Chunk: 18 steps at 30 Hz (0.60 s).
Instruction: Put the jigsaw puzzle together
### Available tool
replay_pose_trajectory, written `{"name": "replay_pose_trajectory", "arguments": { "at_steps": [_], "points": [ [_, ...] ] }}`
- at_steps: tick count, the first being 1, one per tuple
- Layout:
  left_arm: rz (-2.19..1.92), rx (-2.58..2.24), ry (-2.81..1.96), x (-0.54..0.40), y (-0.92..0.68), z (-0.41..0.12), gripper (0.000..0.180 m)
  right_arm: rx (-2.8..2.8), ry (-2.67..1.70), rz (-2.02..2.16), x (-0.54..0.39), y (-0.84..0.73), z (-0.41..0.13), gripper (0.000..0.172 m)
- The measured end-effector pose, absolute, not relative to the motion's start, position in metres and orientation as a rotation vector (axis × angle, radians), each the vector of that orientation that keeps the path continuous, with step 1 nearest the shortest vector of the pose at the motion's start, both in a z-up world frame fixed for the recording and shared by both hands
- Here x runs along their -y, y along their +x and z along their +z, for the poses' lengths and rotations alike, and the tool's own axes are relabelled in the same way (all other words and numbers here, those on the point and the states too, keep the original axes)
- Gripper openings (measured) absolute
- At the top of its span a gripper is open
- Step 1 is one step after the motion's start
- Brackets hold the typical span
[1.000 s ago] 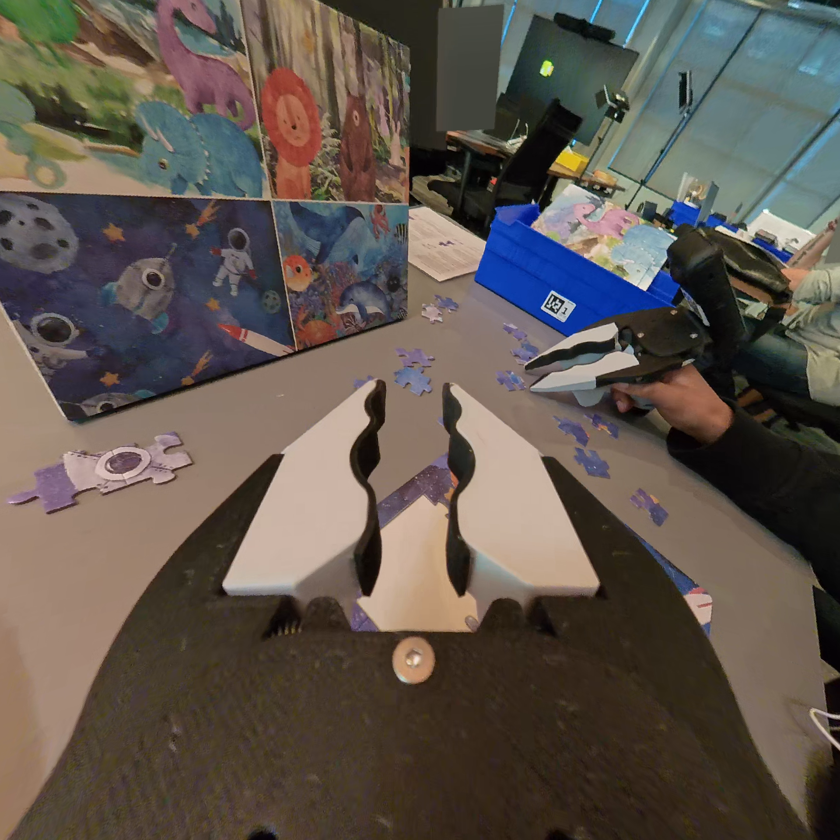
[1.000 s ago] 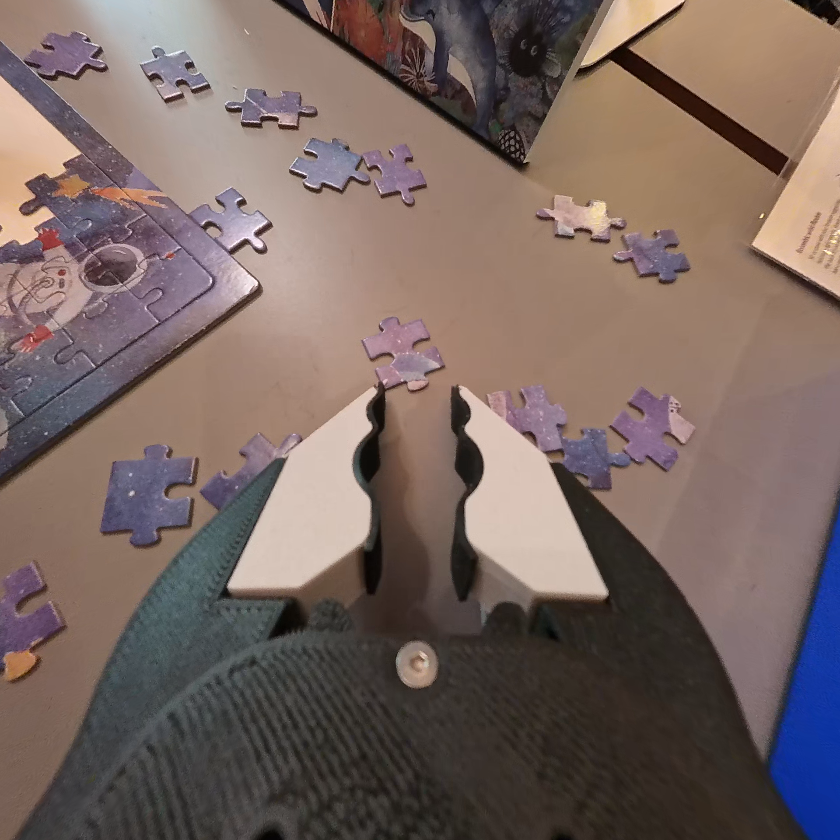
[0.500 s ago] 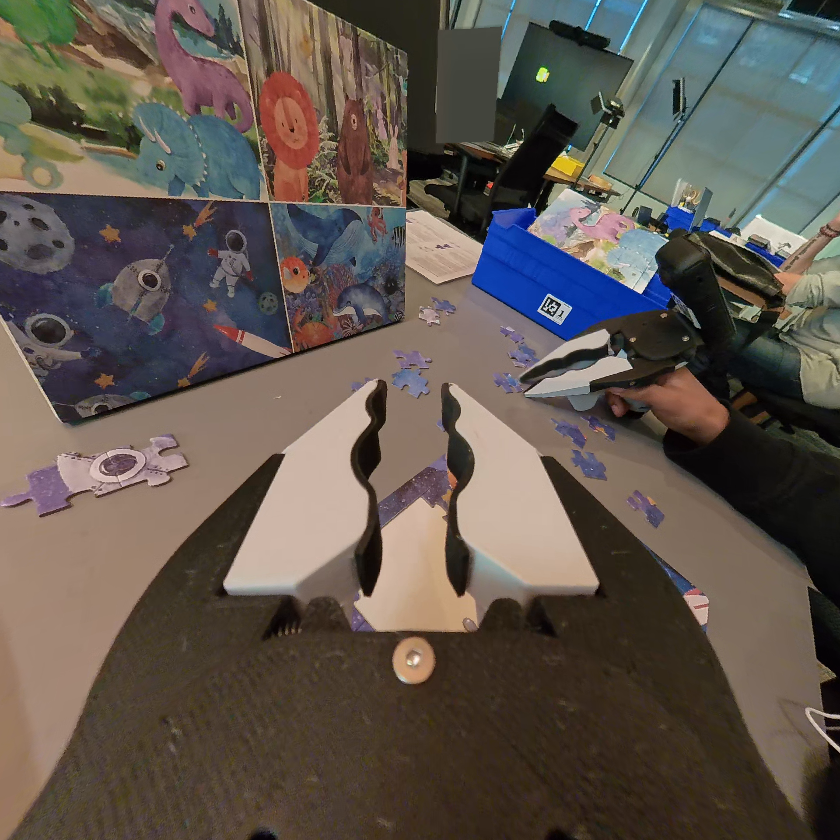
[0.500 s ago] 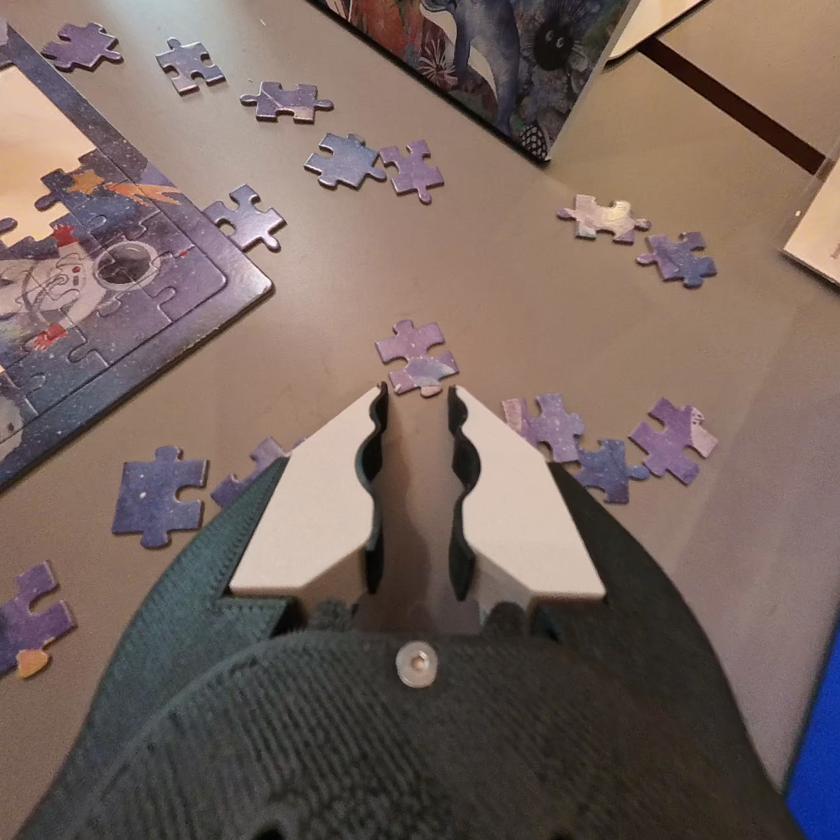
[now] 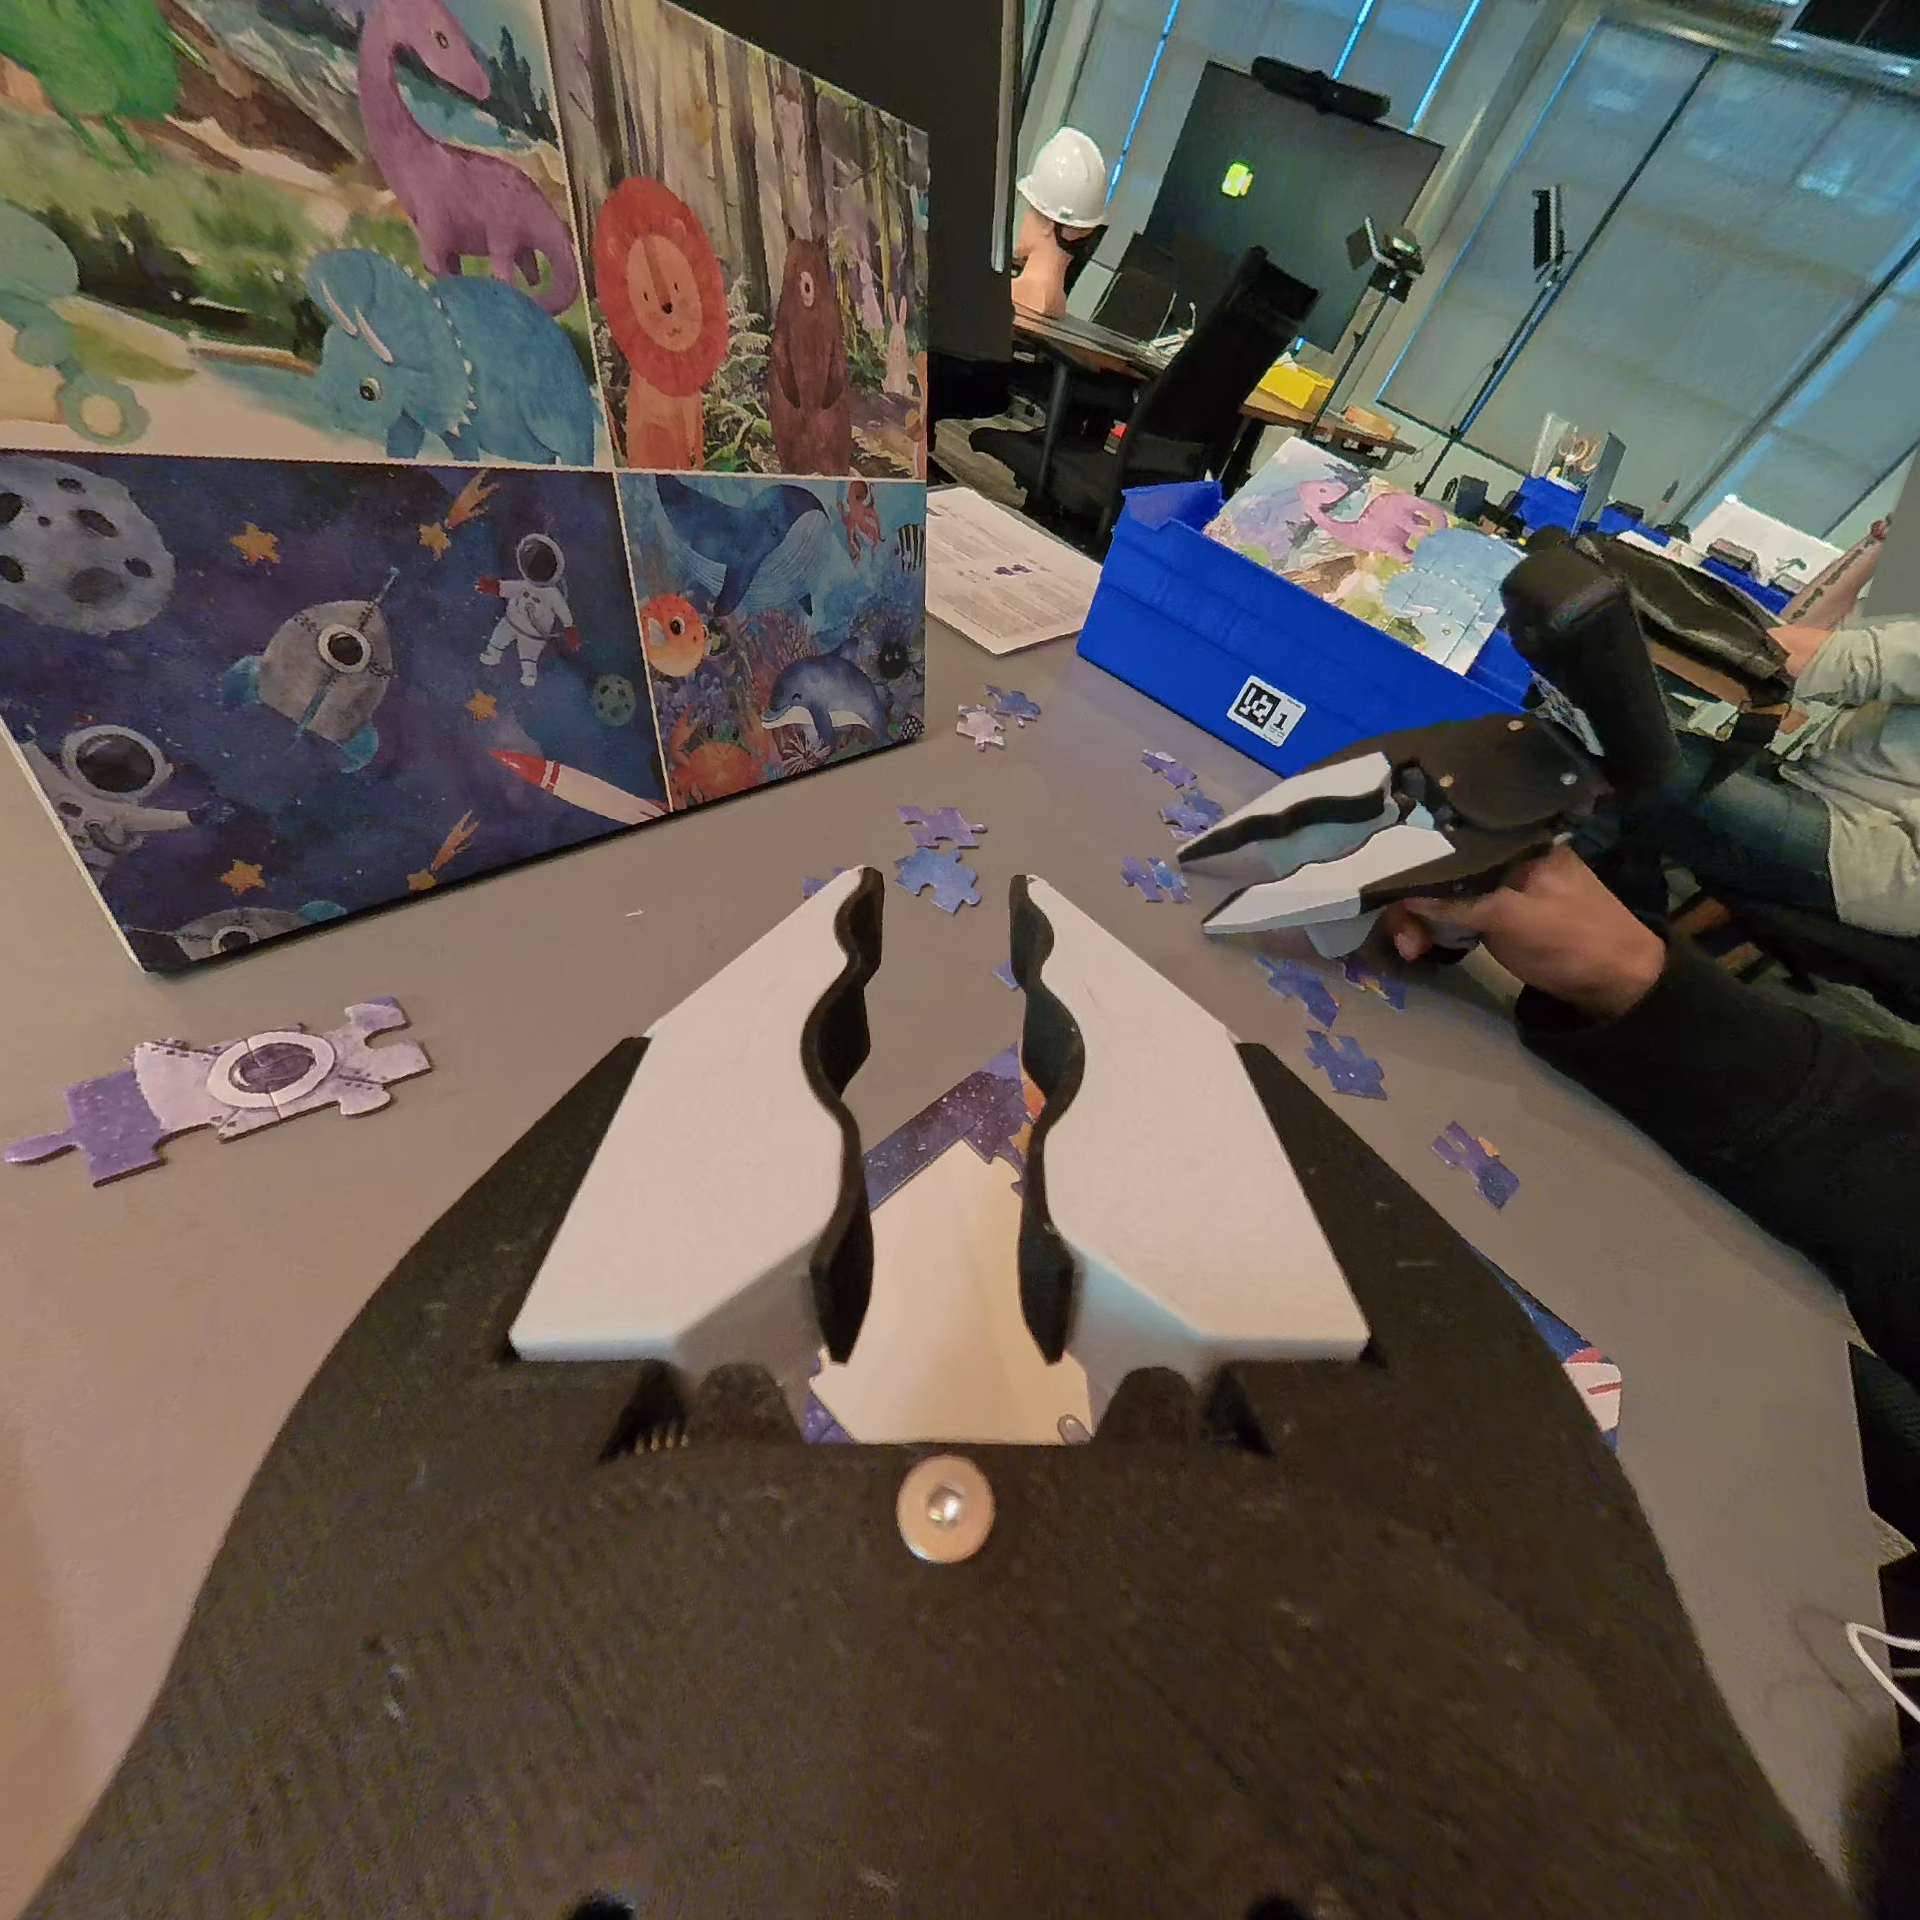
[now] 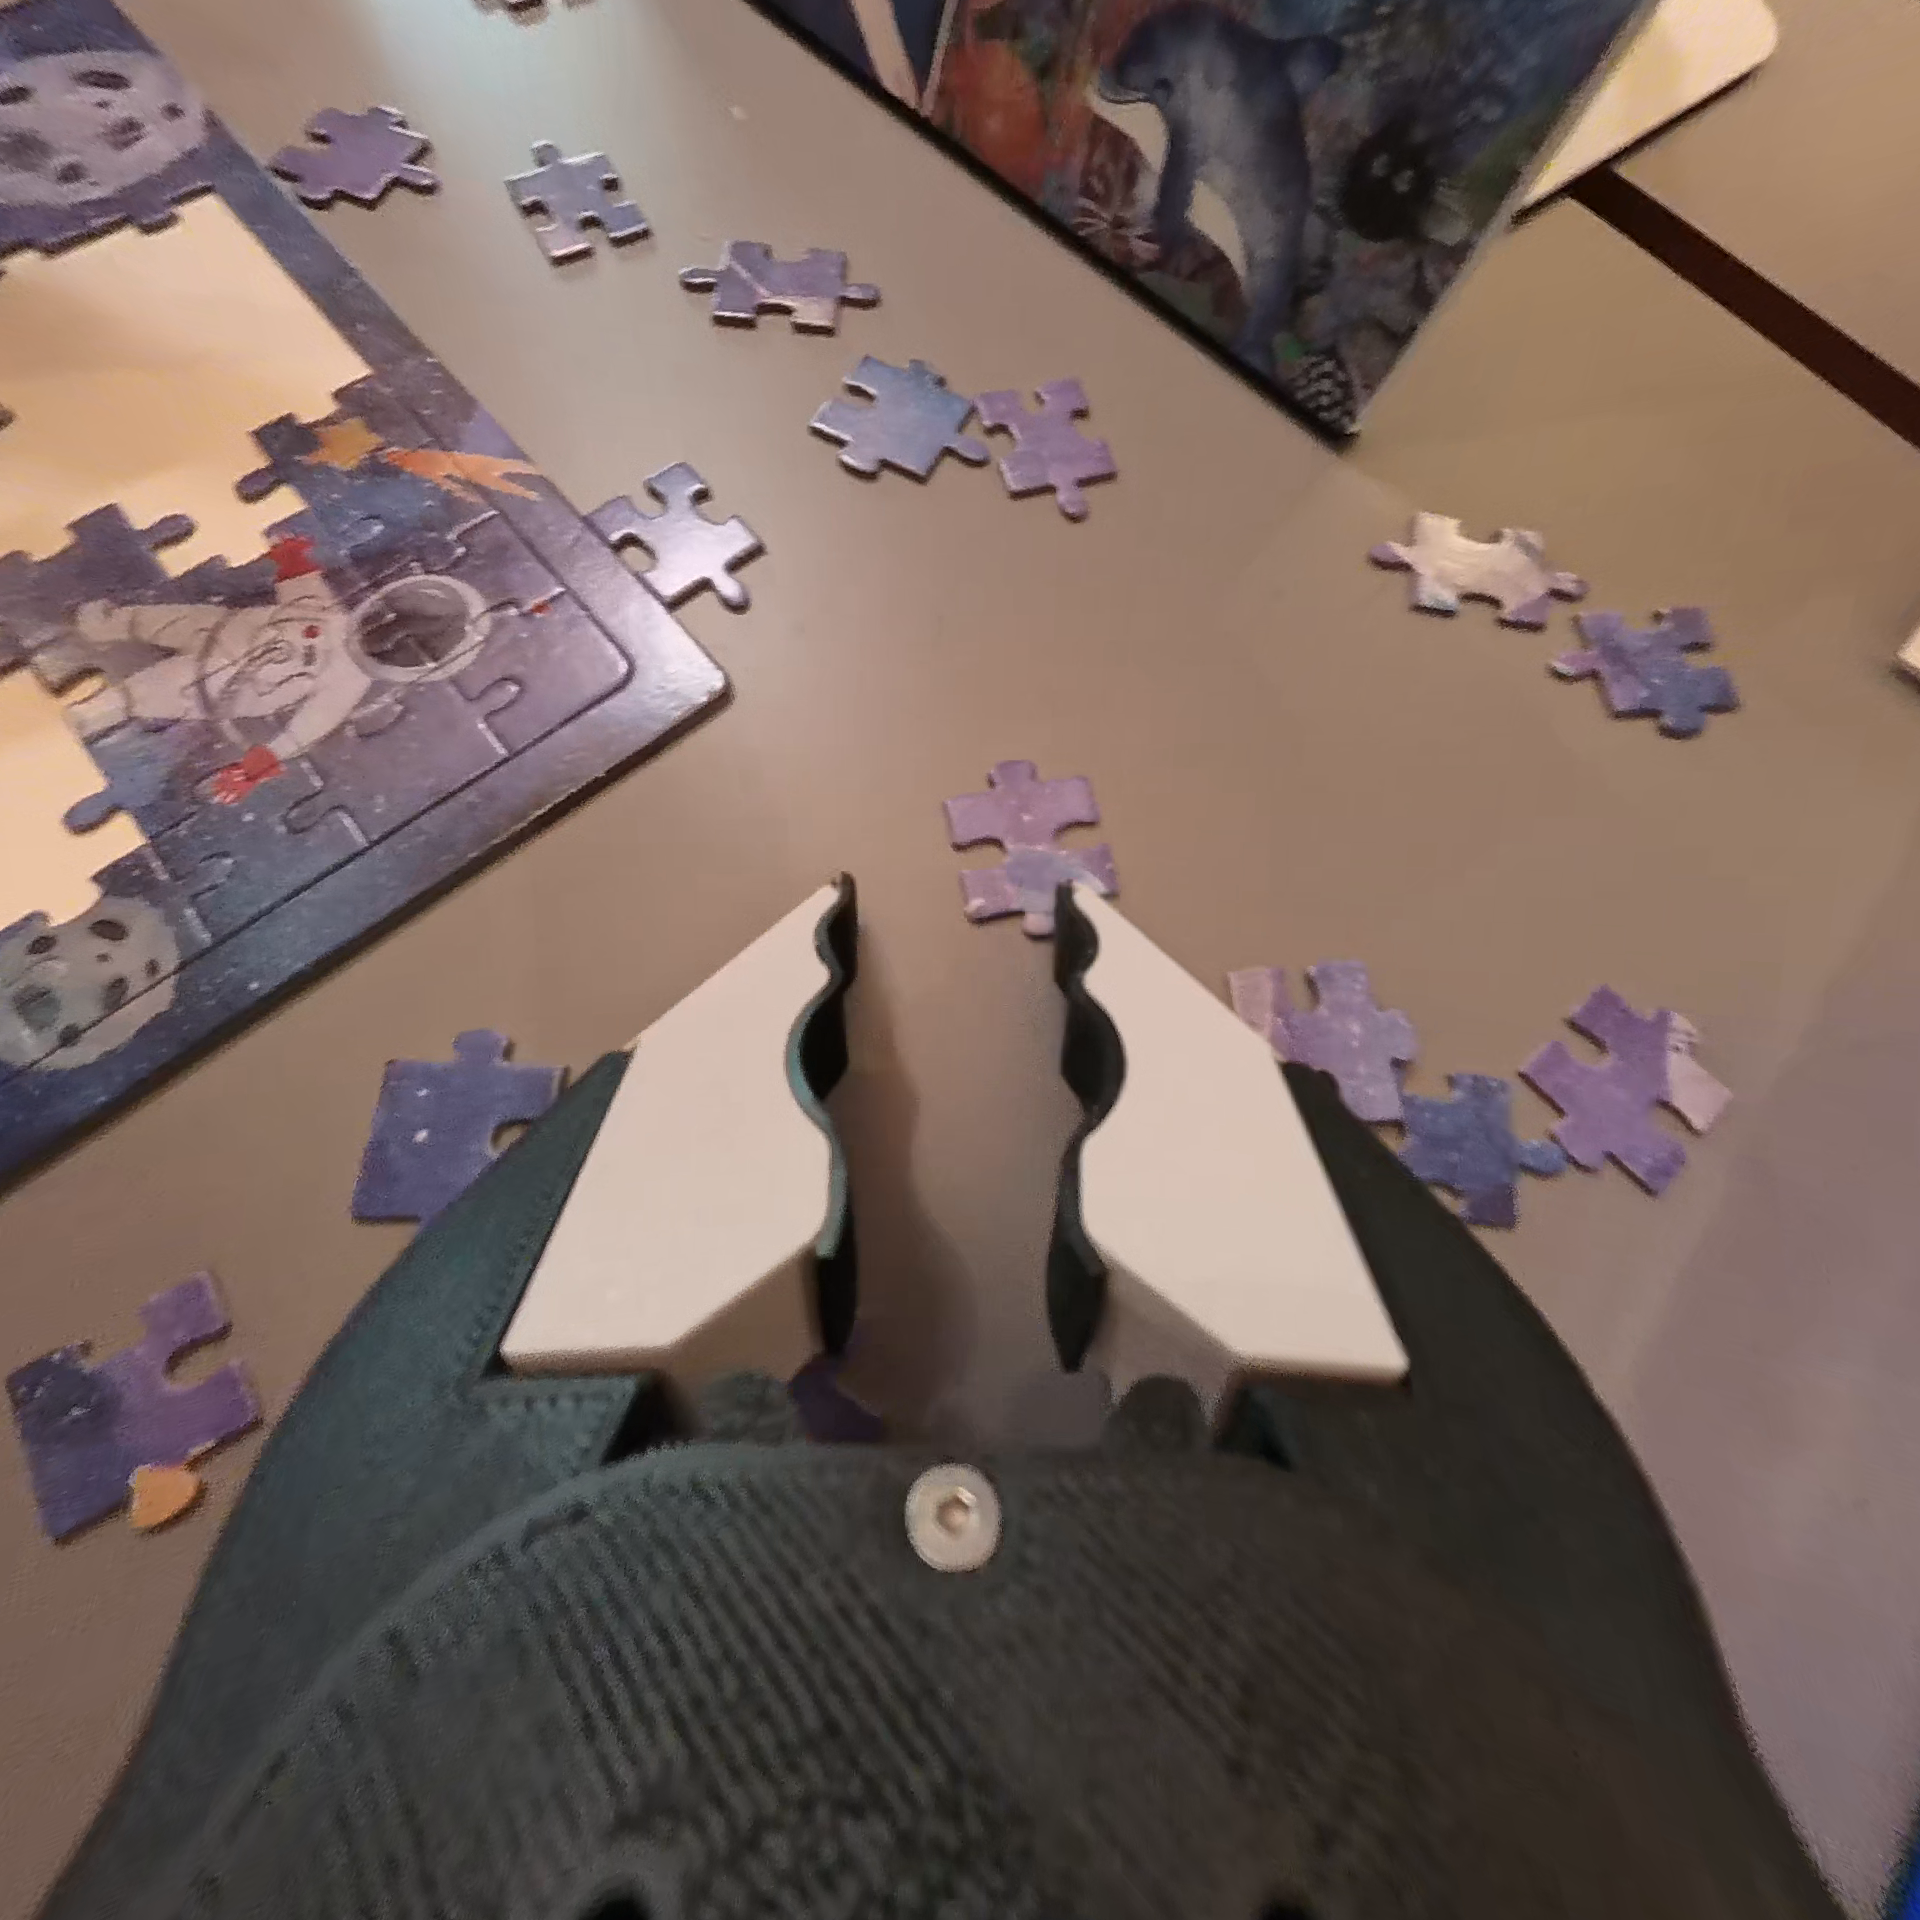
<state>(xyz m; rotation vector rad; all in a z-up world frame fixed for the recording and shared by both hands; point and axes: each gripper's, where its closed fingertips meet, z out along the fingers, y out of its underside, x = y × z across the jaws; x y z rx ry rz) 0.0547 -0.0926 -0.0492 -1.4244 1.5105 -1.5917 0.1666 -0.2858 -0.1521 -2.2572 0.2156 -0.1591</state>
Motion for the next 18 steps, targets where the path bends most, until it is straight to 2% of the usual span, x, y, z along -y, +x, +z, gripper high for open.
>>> {"name": "replay_pose_trajectory", "arguments": {
  "at_steps": [4,18],
  "points": [
    [-1.592,-1.513,-1.424,0.0933,0.0547,-0.0493,0.022,-0.283,-2.274,-0.152,0.2888,0.1737,-0.1560,0.046],
    [-1.594,-1.515,-1.424,0.0939,0.0547,-0.0494,0.022,-0.273,-2.279,-0.120,0.2896,0.1689,-0.1571,0.040]
  ]
}}
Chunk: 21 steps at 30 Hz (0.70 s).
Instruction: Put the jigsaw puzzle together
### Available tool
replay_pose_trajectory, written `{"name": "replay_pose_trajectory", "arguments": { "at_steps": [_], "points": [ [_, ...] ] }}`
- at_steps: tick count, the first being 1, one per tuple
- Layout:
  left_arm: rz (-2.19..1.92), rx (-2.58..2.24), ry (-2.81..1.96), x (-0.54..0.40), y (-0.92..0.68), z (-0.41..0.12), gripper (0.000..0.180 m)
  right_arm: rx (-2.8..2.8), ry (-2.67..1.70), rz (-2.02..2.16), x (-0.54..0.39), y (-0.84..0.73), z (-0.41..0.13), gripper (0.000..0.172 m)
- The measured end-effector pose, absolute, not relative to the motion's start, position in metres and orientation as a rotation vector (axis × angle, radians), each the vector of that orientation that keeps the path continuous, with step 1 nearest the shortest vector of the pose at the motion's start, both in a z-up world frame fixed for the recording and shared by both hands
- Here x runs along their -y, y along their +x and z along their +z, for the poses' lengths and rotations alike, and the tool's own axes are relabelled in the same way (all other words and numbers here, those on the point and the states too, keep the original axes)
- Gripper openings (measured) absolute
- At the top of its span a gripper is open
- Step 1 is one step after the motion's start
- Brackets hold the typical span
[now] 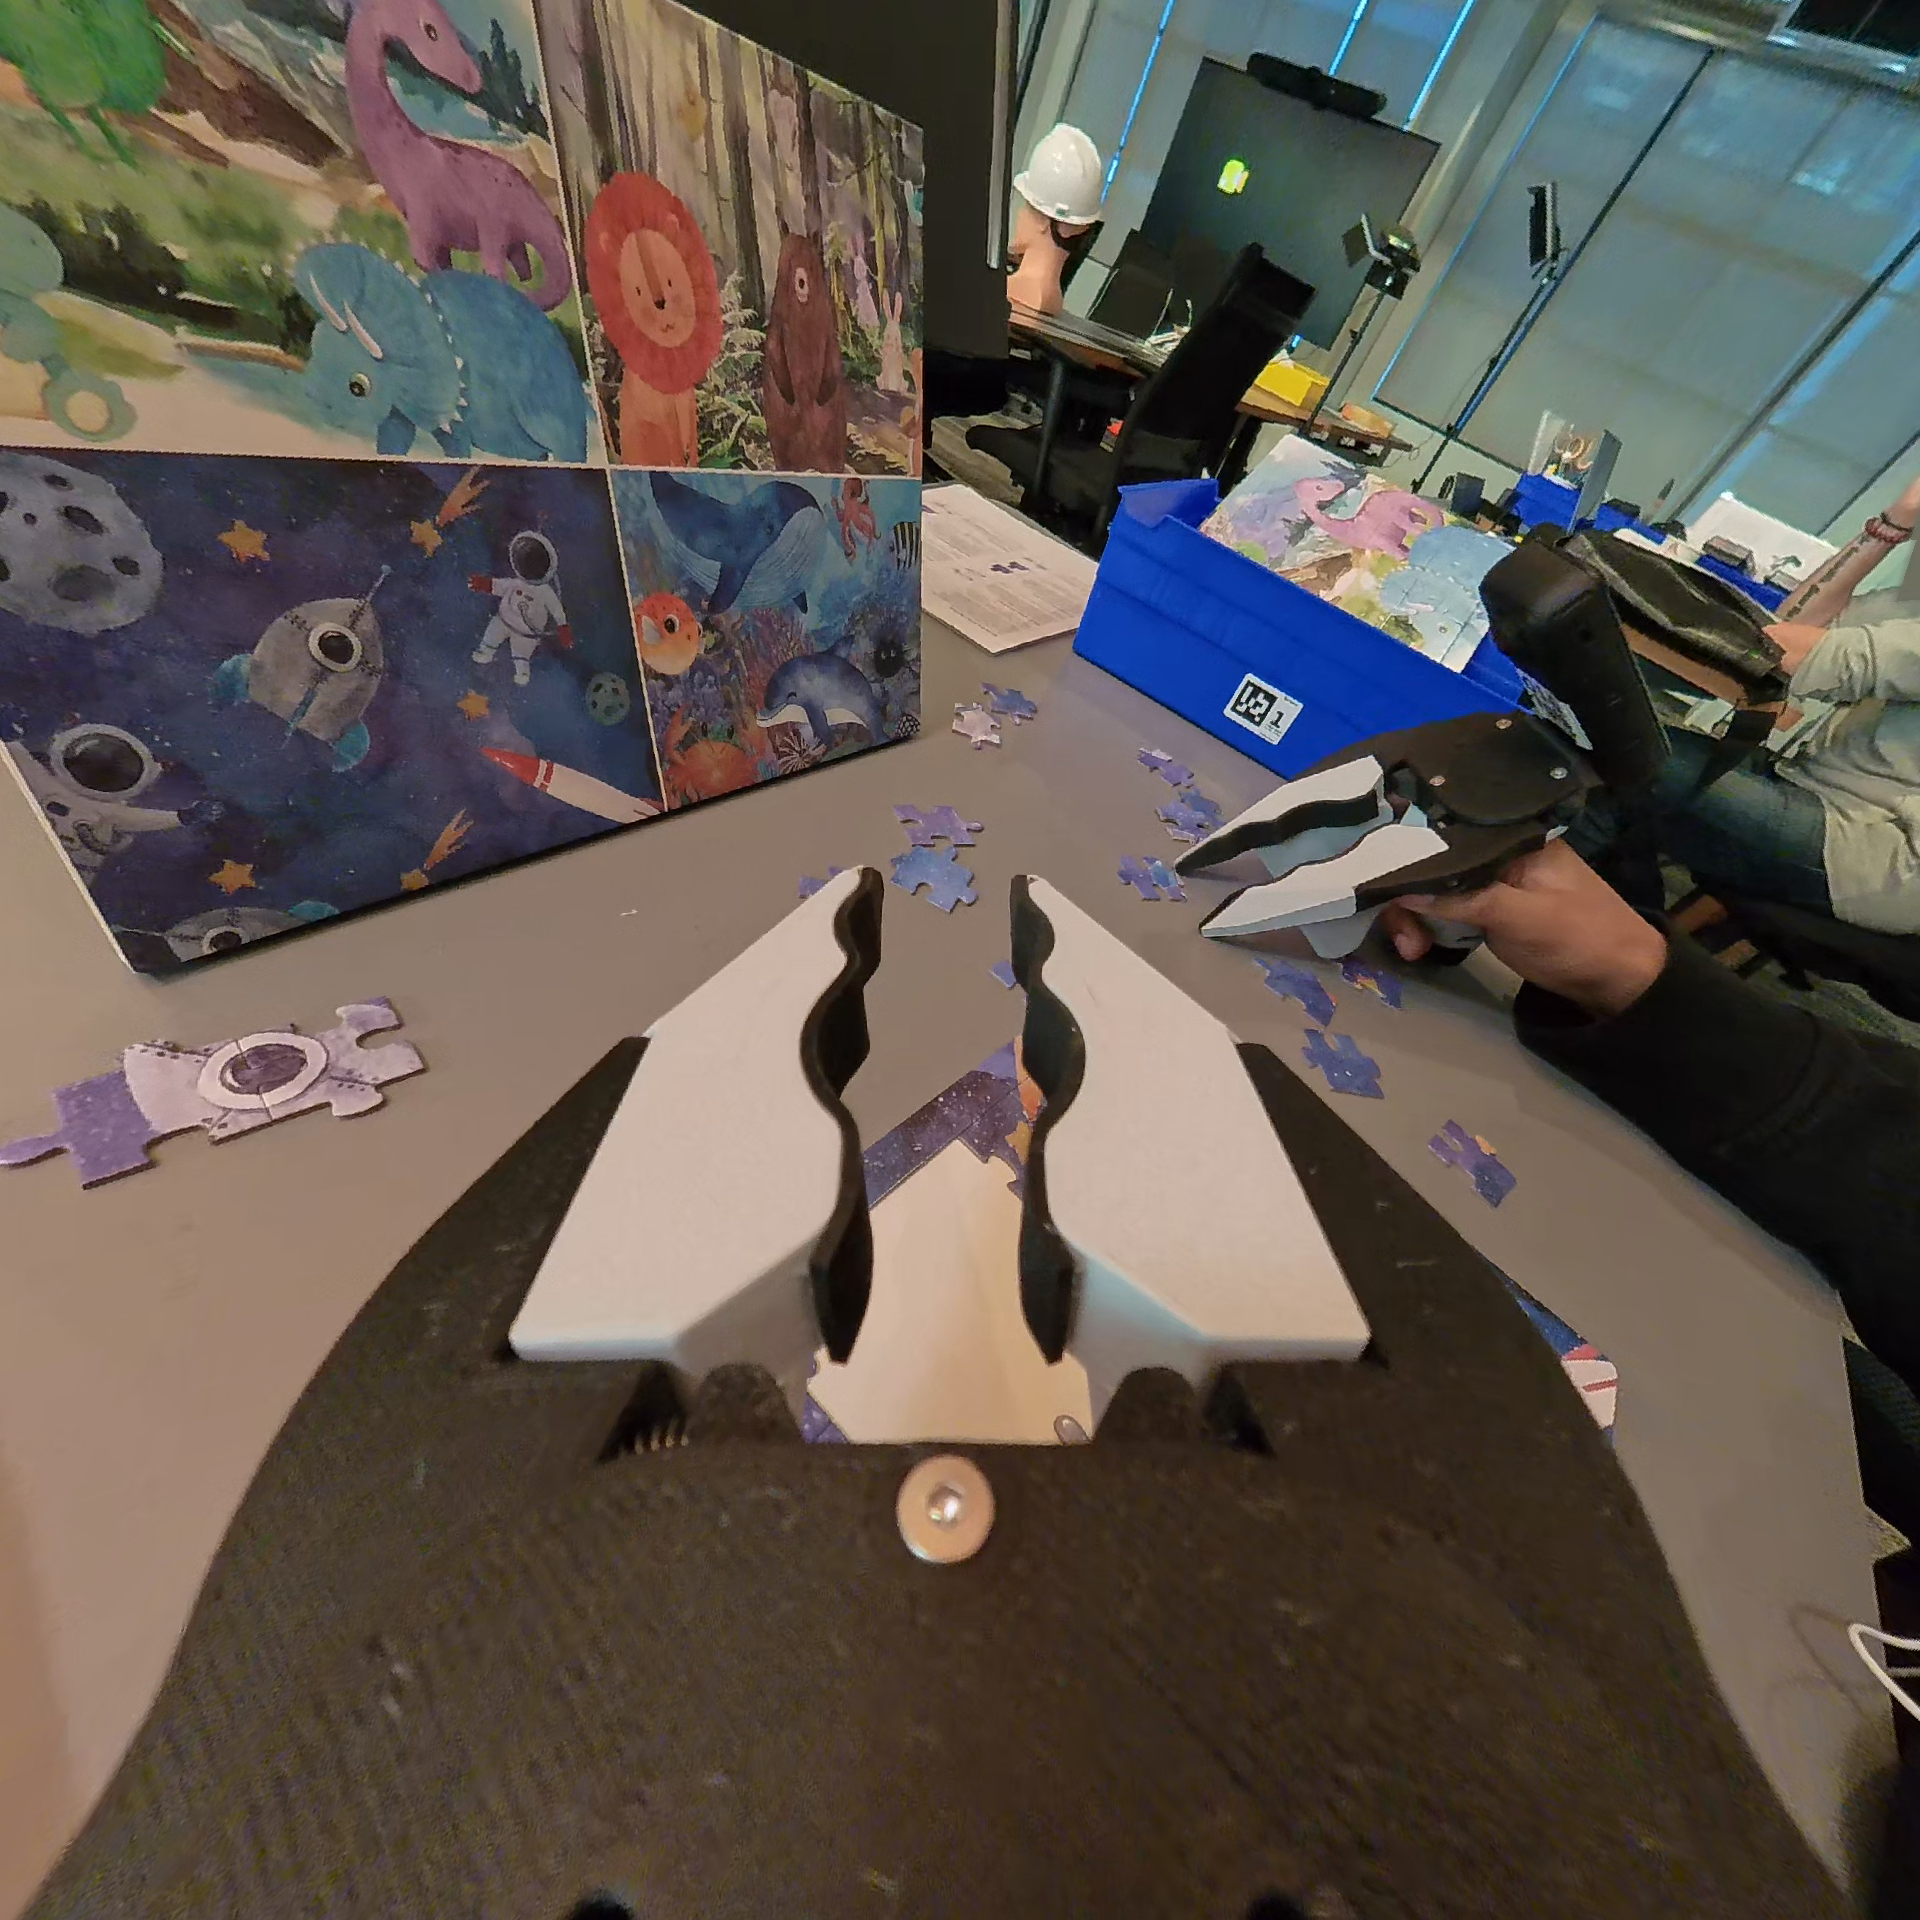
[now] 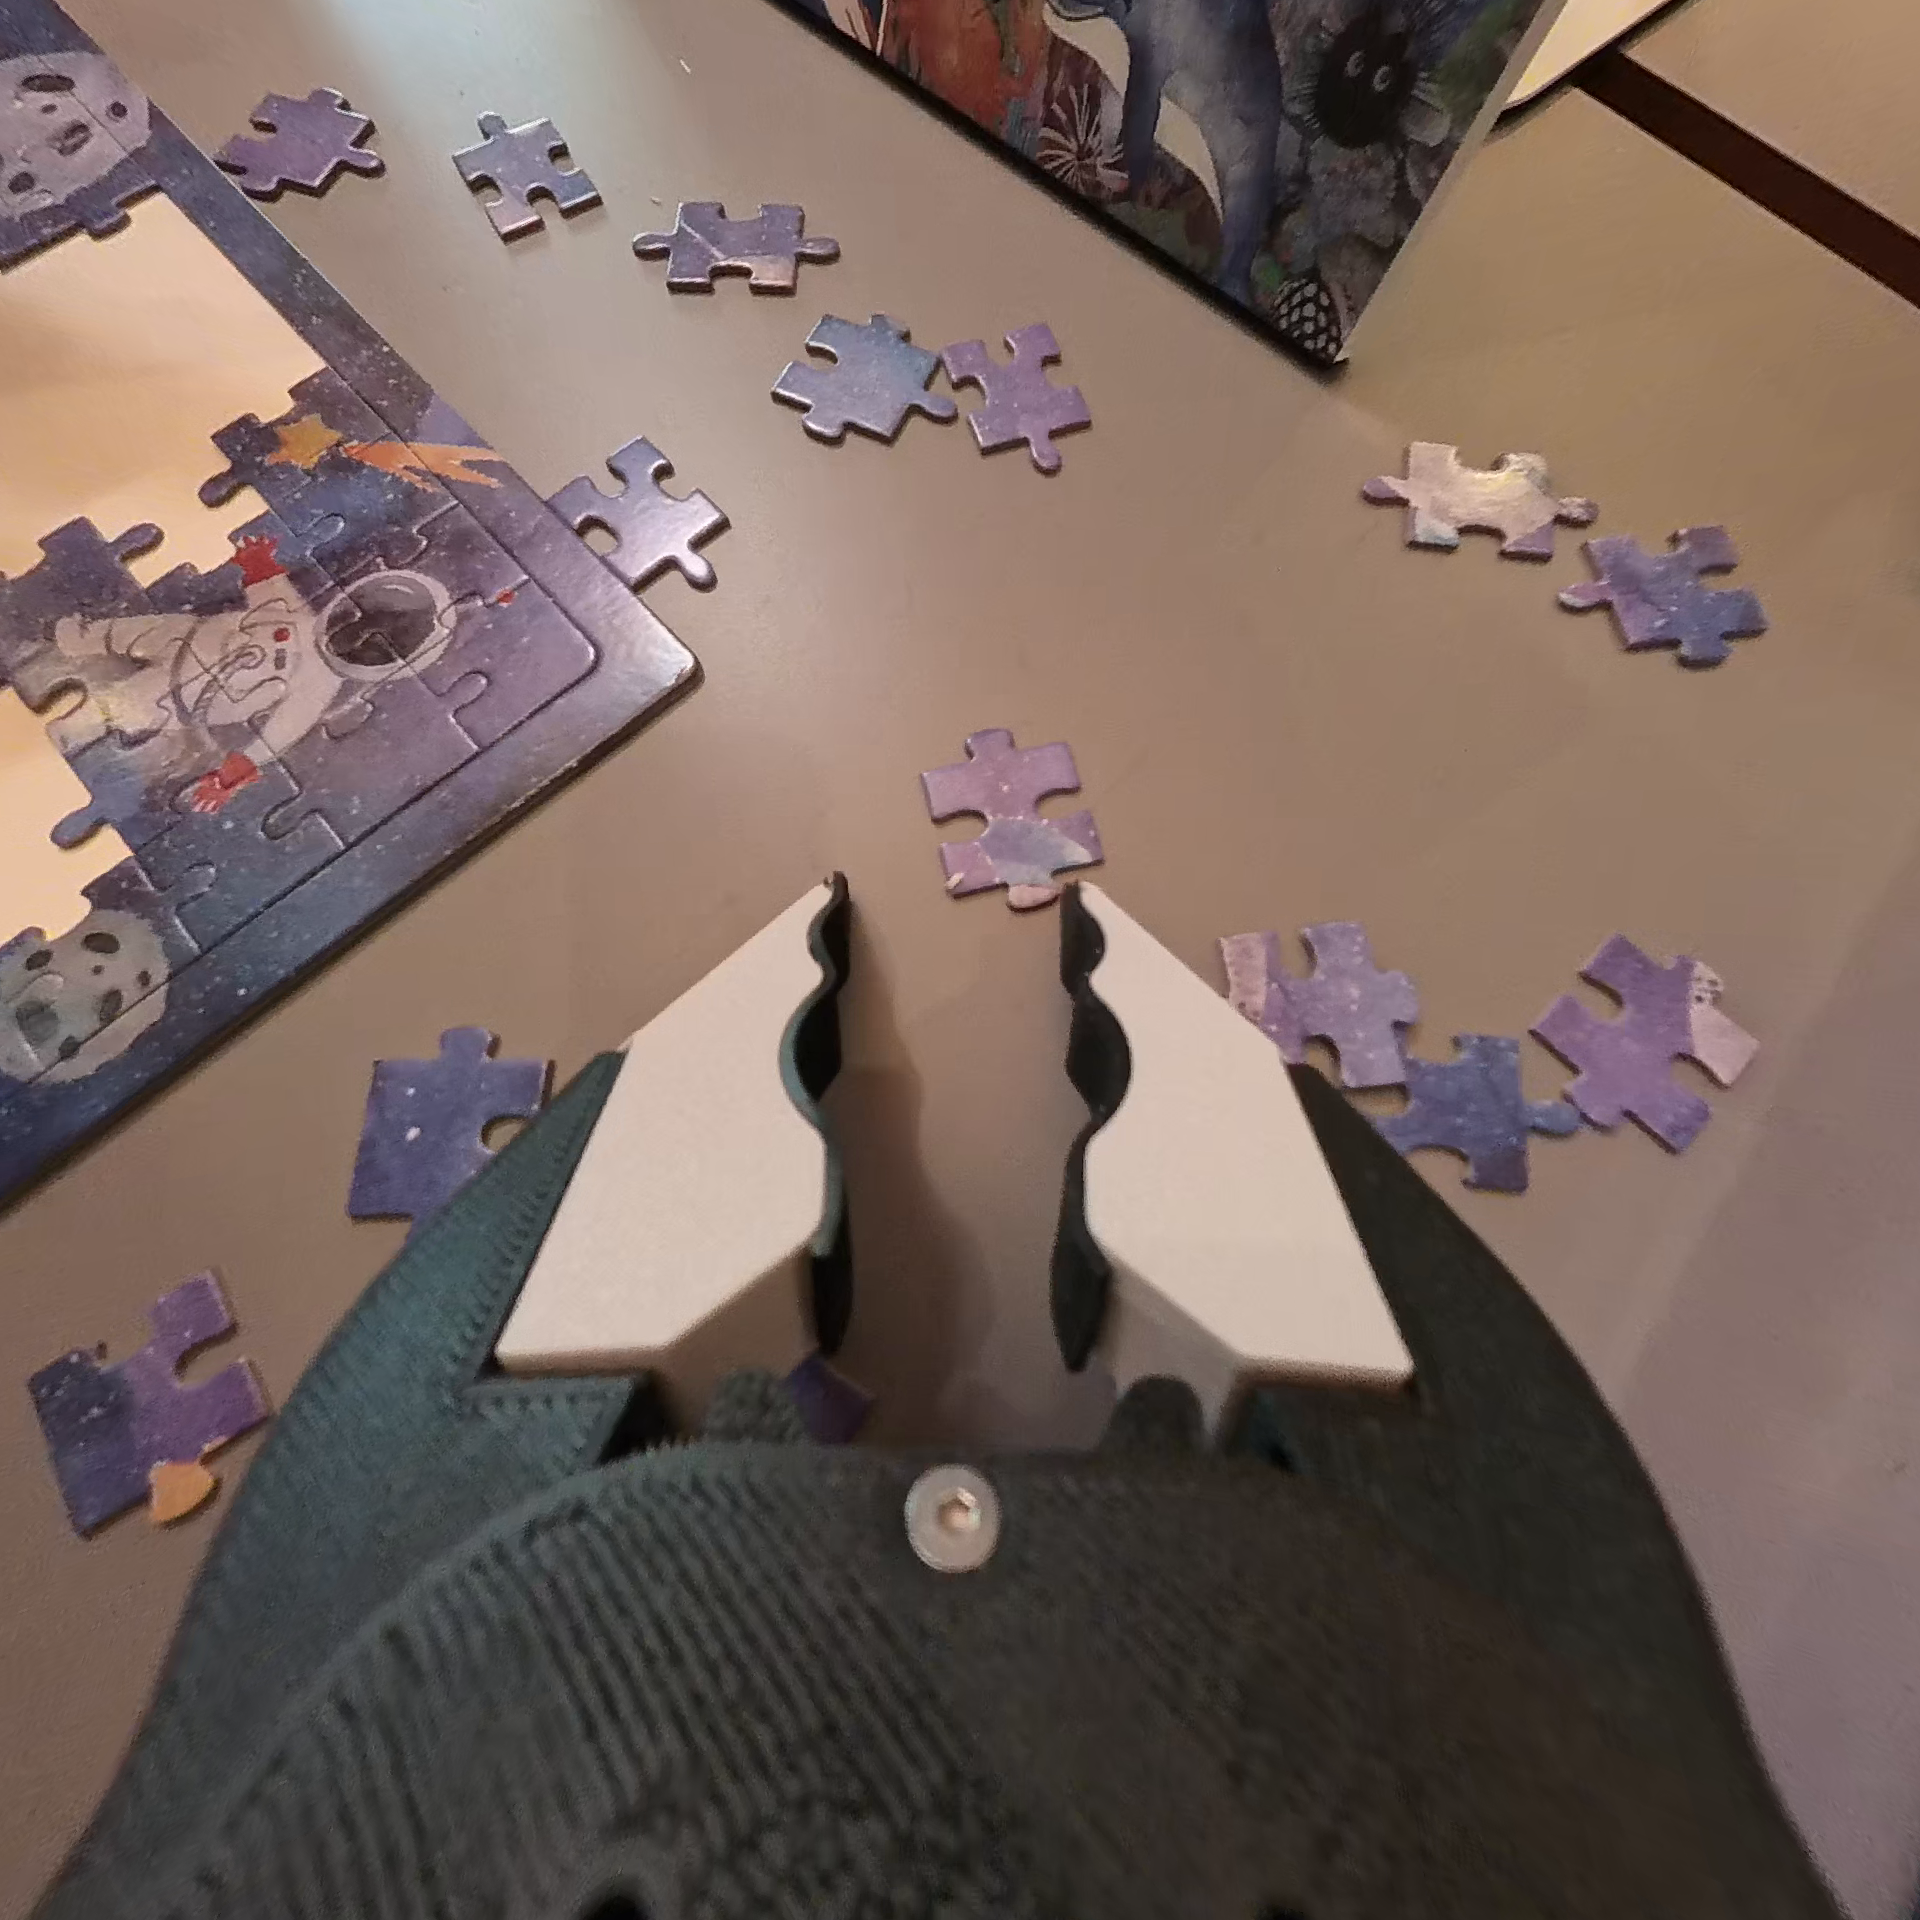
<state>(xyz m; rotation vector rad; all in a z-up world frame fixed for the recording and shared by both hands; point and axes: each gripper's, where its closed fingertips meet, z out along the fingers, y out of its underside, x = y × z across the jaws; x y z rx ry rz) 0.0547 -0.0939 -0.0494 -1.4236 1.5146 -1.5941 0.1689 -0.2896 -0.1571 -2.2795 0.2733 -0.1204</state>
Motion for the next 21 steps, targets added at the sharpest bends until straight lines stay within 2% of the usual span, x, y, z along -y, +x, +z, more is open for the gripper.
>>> {"name": "replay_pose_trajectory", "arguments": {
  "at_steps": [11,15,18,21],
  "points": [
    [-1.595,-1.514,-1.422,0.094,0.055,-0.049,0.022,-0.171,-2.278,0.009,0.283,0.146,-0.156,0.031],
    [-1.597,-1.510,-1.422,0.093,0.055,-0.048,0.022,-0.198,-2.219,-0.013,0.281,0.152,-0.146,0.035],
    [-1.599,-1.510,-1.422,0.094,0.055,-0.048,0.022,-0.256,-2.212,-0.056,0.284,0.163,-0.146,0.046],
    [-1.597,-1.512,-1.421,0.094,0.055,-0.048,0.022,-0.280,-2.254,-0.077,0.286,0.167,-0.153,0.050]
  ]
}}
